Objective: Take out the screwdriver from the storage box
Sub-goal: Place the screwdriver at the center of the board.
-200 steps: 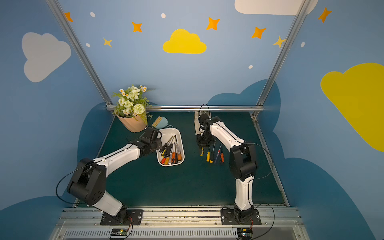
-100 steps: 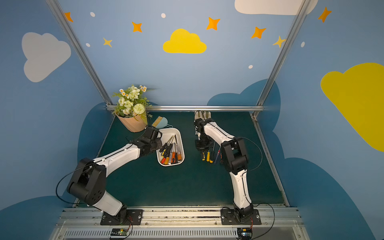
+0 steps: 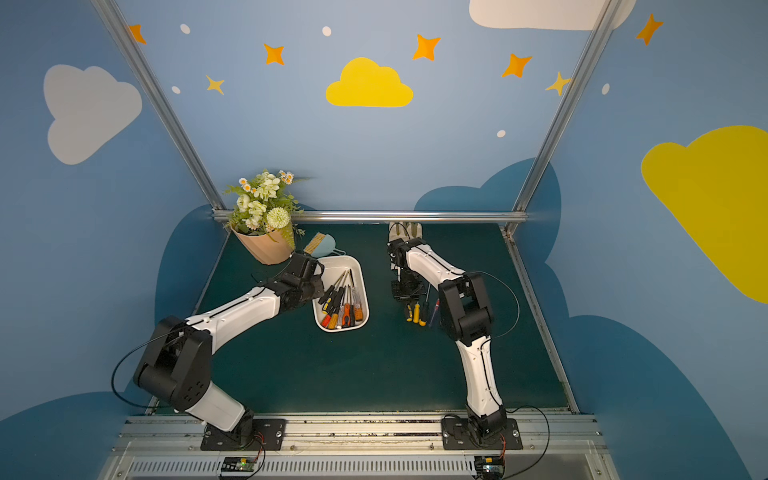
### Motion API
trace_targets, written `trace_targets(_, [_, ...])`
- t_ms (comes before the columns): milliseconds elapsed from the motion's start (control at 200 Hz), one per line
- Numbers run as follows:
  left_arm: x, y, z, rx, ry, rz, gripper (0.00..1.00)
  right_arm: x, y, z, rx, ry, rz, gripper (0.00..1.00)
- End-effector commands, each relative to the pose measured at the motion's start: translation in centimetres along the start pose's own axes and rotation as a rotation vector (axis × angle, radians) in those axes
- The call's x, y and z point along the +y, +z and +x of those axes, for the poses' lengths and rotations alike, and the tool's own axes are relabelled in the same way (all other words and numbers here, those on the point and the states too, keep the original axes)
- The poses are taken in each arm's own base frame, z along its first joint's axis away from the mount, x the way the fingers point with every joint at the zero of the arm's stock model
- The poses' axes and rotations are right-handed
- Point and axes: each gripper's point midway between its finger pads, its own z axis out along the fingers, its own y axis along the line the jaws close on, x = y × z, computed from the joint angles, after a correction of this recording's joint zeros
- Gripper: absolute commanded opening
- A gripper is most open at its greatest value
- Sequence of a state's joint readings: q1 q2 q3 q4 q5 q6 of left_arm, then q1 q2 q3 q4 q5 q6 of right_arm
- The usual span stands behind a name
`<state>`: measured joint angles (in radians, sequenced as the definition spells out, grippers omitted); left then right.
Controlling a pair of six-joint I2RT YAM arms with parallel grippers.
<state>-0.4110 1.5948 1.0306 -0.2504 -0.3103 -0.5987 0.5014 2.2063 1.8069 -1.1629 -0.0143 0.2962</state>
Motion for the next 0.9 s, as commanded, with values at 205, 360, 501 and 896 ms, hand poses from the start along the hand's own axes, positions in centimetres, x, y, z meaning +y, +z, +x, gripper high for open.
trace_targets(205, [-1.6, -1.3, -3.2, -0.084, -0.046, 0.064, 0.02, -1.2, 1.9, 0.9, 0.049, 0.04, 0.04, 0.07])
trace_targets(360, [-1.6, -1.3, -3.3, -0.085, -0.045, 0.064, 0.02, -1.2, 2.2, 0.9, 0.043, 0.055, 0.032, 0.17])
trace_targets(501, [-1.5, -1.3, -3.4, -0.088, -0.048, 0.06, 0.02, -0.8, 2.1, 0.8, 0.03, 0.064, 0.008, 0.22])
trace_targets(896, [-1.5, -1.3, -3.3, -0.085, -0.051, 0.062, 0.02, -0.7, 0.9, 0.4, -0.01, 0.076, -0.002, 0.26])
